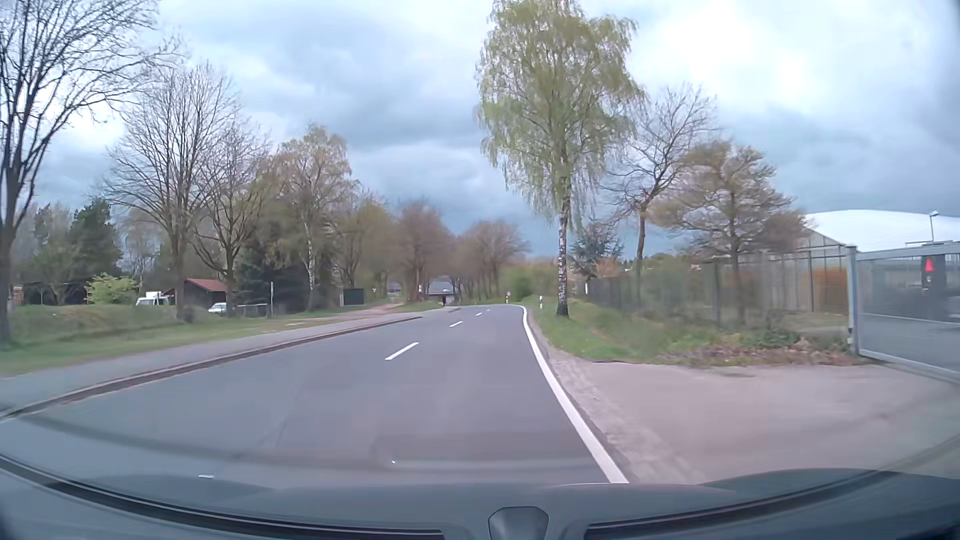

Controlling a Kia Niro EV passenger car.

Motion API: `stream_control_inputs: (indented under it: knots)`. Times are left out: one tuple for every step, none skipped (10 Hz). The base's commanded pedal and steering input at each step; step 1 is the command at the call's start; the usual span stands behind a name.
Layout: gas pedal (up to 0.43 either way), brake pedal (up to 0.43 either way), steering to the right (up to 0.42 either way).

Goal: Follow the waypoints while adhering to traffic rules and regulations

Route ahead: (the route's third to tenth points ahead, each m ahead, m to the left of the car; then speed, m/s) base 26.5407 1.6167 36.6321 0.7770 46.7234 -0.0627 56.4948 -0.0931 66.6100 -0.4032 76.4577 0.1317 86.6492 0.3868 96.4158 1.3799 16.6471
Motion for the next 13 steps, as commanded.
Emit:
stream_control_inputs:
  knots:
    - [0.067, 0.0, 0.012]
    - [0.047, 0.0, 0.01]
    - [0.047, 0.0, 0.01]
    - [0.039, 0.0, 0.01]
    - [0.02, 0.0, 0.01]
    - [0.02, 0.0, 0.01]
    - [0.02, 0.0, 0.01]
    - [0.02, 0.0, 0.01]
    - [0.02, 0.0, 0.01]
    - [0.02, 0.0, 0.009]
    - [0.02, 0.0, 0.009]
    - [0.02, 0.0, 0.009]
    - [0.02, 0.0, 0.007]
